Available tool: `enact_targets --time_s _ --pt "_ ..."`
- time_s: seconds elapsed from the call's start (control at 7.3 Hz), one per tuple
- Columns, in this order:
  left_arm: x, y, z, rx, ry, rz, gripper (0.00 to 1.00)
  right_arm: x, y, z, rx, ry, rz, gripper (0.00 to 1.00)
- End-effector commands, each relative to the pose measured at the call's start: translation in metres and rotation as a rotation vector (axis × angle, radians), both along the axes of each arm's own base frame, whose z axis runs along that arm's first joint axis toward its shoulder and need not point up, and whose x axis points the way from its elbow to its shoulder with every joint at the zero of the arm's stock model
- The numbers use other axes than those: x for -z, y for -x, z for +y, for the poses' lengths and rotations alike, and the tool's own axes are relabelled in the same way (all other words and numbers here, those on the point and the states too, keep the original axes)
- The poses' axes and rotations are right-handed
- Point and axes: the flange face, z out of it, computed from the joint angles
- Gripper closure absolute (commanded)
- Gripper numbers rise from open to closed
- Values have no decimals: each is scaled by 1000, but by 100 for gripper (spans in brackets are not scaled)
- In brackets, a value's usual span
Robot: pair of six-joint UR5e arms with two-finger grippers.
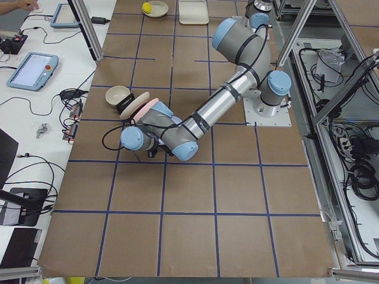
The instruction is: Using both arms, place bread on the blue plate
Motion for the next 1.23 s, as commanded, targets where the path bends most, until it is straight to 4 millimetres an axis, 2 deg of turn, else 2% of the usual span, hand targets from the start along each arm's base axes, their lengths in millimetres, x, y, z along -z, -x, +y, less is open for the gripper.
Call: enact_targets --time_s 0.0,0.14,0.41,0.55,0.68,0.82,1.1 --pt "-39 1 19 2 -30 -15 100 -1 -29 7 -23 18 16 95" --pt "-63 5 28 8 -37 -33 100 -1 -29 7 -23 18 16 95" --pt "-115 30 53 19 -46 -52 99 -1 -29 7 -24 18 17 95" --pt "-137 45 61 18 -66 -40 99 -1 -28 7 -22 18 17 95" --pt "-150 61 61 15 -66 -47 99 -2 -29 8 -24 19 19 95" --pt "-162 106 54 48 -75 -50 99 -2 -28 8 -22 19 19 95" --pt "-177 201 60 60 -93 -85 99 0 -28 7 -22 16 18 95"
